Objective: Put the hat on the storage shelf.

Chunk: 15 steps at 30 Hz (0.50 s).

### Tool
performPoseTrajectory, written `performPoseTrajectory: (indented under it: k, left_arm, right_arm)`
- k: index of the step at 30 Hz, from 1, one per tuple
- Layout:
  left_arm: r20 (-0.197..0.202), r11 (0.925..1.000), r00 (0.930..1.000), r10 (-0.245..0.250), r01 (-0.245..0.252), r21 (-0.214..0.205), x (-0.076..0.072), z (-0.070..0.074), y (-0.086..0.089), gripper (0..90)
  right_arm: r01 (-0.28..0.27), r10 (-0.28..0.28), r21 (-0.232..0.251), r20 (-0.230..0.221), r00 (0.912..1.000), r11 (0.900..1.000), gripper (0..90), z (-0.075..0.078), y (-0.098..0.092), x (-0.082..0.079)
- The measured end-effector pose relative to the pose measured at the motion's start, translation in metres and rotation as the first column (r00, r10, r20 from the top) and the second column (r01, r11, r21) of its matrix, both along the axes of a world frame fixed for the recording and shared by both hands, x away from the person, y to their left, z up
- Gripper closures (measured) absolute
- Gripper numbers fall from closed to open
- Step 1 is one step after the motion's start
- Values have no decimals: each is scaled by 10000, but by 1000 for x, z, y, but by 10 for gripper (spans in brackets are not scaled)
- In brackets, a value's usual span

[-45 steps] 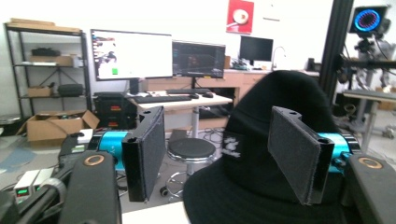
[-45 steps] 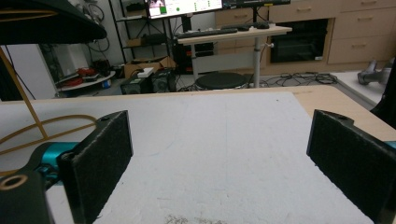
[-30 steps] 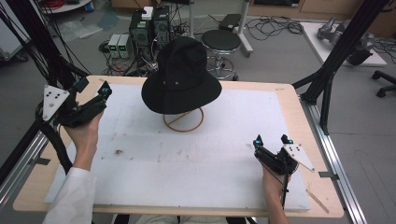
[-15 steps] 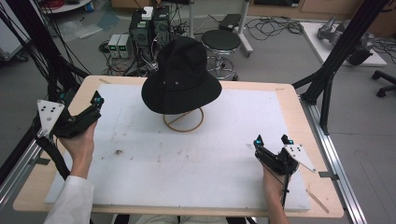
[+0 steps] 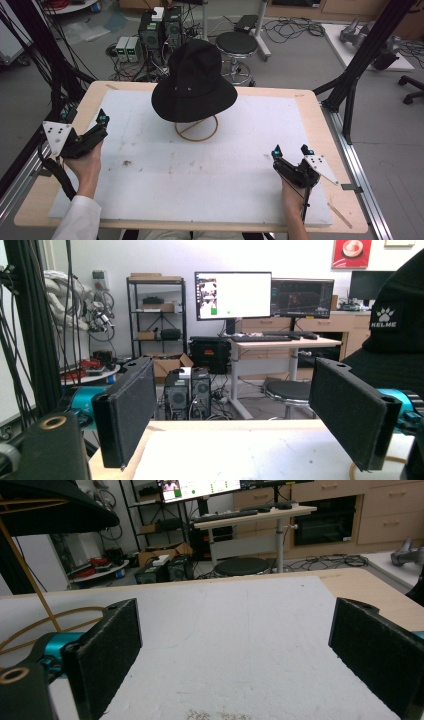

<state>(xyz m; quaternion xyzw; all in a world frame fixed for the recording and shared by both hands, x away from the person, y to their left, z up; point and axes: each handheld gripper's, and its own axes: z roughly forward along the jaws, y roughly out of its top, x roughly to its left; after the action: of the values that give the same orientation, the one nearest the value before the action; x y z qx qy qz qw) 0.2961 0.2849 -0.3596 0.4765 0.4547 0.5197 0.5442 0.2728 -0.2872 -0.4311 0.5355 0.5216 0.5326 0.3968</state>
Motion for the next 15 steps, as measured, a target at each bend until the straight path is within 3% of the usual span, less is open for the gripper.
performPoseTrajectory:
  k: [15]
  left_arm:
    - [-534,9995,9985,141,-156,-269,-10,-22,9,192]
  right_arm:
    - [-15,15,0,-54,10000,10000,59,-1,0,0]
